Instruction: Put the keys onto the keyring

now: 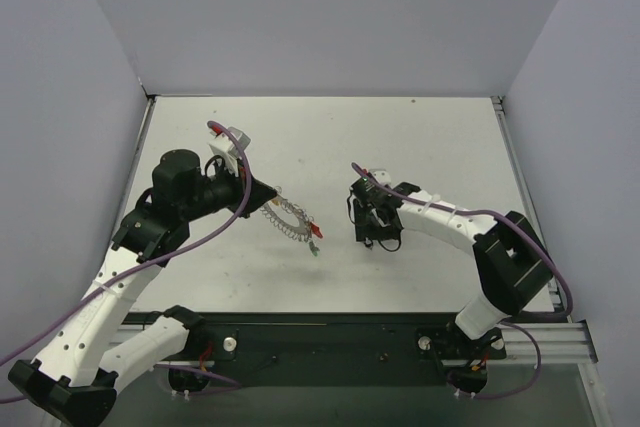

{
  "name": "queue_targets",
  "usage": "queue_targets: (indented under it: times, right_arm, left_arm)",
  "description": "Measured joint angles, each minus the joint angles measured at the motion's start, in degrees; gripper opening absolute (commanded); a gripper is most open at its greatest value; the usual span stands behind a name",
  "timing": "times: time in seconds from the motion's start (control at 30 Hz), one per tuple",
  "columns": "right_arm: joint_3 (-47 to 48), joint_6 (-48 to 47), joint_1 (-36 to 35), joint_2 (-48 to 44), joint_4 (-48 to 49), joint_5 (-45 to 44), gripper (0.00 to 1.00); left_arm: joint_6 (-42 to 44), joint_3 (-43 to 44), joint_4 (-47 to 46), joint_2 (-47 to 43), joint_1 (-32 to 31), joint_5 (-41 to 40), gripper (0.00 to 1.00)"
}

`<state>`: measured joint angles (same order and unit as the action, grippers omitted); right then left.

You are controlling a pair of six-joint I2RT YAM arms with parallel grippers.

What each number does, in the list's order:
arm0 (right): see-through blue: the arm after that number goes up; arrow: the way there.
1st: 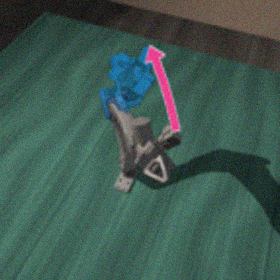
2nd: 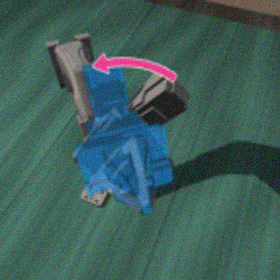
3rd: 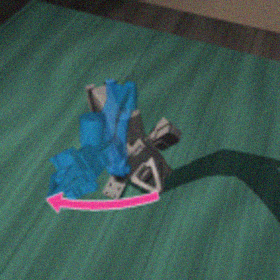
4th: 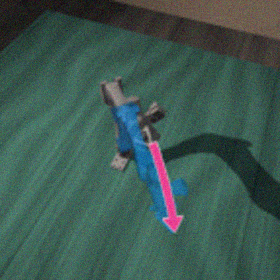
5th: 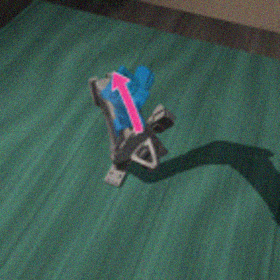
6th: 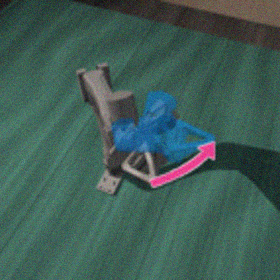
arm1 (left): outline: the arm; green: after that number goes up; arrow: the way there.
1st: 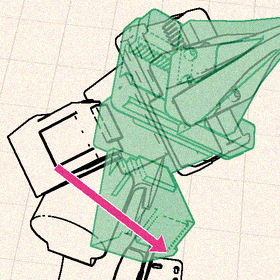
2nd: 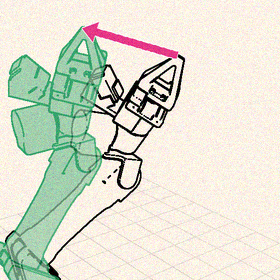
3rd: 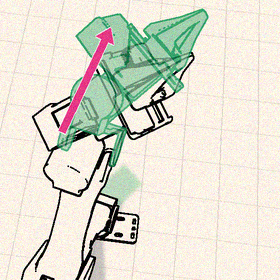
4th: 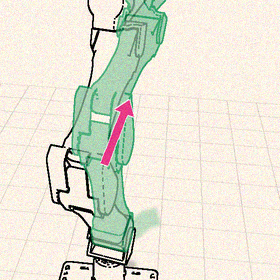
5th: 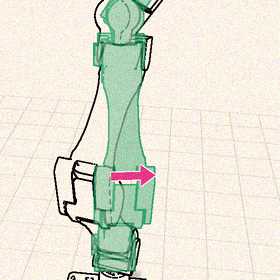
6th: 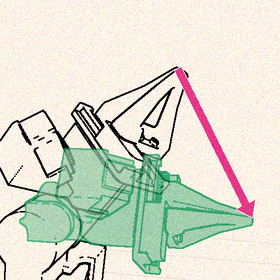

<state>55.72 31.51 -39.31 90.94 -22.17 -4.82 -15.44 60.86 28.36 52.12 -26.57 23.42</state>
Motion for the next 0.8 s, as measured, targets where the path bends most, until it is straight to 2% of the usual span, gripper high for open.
queue_targets:
  times: [0.07,0.13,0.4,0.5,0.53,0.8]
  right_arm:
    - [-0.68,0.09,0.33,0.33,0.59,0.57,0.41]
    - [-1.09,0.15,0.46,1.2,1.11,1.25,0.35]
    - [-2.49,0.26,1.4,2.97,2.47,3.65,0.22]
    - [-2.54,0.28,1.4,2.97,3.04,3.8,0.08]
    - [-2.62,0.2,1.4,2.97,3.3,3.8,0.0]
    - [-3.08,-0.04,1.51,2.38,3.96,3.98,0.0]
  left_arm:
    - [0.0,0.0,0.0,0.0,0.0,0.0,0.0]
    - [0.0,0.0,0.0,0.0,0.0,0.0,0.0]
    - [0.02,0.0,0.0,-0.02,0.04,-0.04,0.0]
    - [0.02,0.0,0.11,-0.17,0.04,-0.04,0.0]
    - [0.02,0.0,0.15,-0.31,0.04,-0.04,0.0]
    - [0.07,0.0,0.44,-0.96,0.04,-0.04,0.0]
